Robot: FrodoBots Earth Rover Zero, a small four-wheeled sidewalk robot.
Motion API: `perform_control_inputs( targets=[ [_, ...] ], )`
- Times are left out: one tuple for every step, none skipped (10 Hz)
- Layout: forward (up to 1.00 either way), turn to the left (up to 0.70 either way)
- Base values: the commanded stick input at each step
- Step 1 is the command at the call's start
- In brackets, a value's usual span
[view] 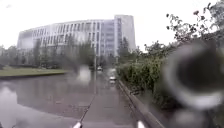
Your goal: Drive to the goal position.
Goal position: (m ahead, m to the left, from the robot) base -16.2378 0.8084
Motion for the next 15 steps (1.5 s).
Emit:
perform_control_inputs(
  targets=[
    [0.0,0.0],
    [0.0,0.0],
    [0.0,0.0],
    [0.0,0.0],
    [0.0,0.42],
    [0.0,0.45],
    [0.0,0.45],
    [0.0,0.45],
    [0.0,0.45],
    [0.0,0.45],
    [0.0,0.45],
    [0.0,0.45],
    [0.0,0.45],
    [0.0,0.45],
    [0.0,0.45]
  ],
)
